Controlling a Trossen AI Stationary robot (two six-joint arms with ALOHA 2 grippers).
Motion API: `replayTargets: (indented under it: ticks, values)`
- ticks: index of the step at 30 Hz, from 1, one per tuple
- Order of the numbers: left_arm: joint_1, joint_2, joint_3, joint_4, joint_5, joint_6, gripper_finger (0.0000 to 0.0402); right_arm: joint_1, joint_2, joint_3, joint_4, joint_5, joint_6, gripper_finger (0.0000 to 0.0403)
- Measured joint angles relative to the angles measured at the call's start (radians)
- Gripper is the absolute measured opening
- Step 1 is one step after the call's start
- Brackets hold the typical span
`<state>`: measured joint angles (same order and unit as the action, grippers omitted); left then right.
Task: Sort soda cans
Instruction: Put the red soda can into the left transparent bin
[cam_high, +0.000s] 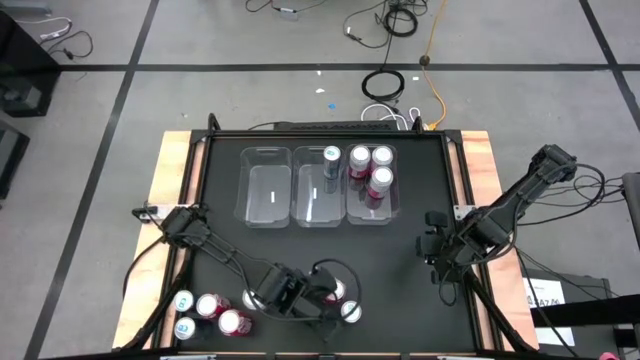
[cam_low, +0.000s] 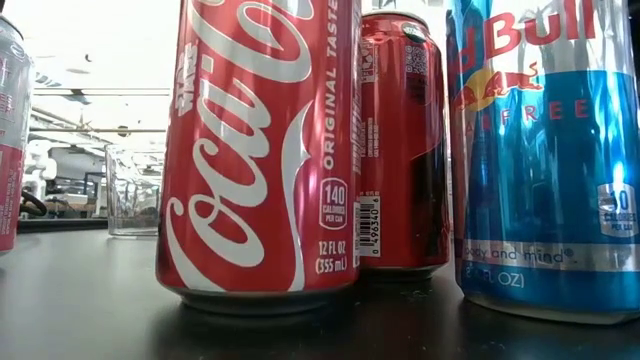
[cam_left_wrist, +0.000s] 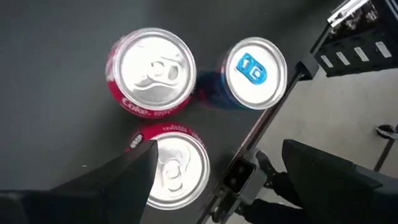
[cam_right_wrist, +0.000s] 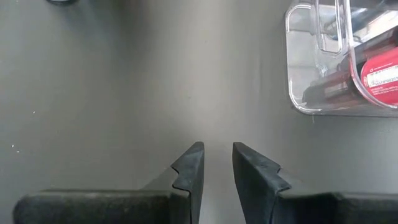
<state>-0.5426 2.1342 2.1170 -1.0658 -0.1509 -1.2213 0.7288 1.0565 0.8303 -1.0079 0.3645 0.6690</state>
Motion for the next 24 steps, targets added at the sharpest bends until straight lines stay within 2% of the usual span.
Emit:
replayTargets:
  ticks: [6,11,16,24]
  values:
    - [0.005,0.0,0.001,-0.003,-0.004,0.002,0.0352,0.0,0.0,0.0,0.0,0.0,0.006,0.0075]
    - [0.019,0.0,0.001,0.073,-0.005,-0.001,0.0352,0.0,0.0,0.0,0.0,0.0,0.007,0.0075]
    - [0.041,-0.001,0.001,0.173,-0.049,0.008,0.0352,0.0,0.0,0.0,0.001,-0.001,0.007,0.0075]
    - [0.083,-0.002,0.002,0.284,-0.068,0.129,0.0352,0.0,0.0,0.0,0.001,-0.001,0.007,0.0075]
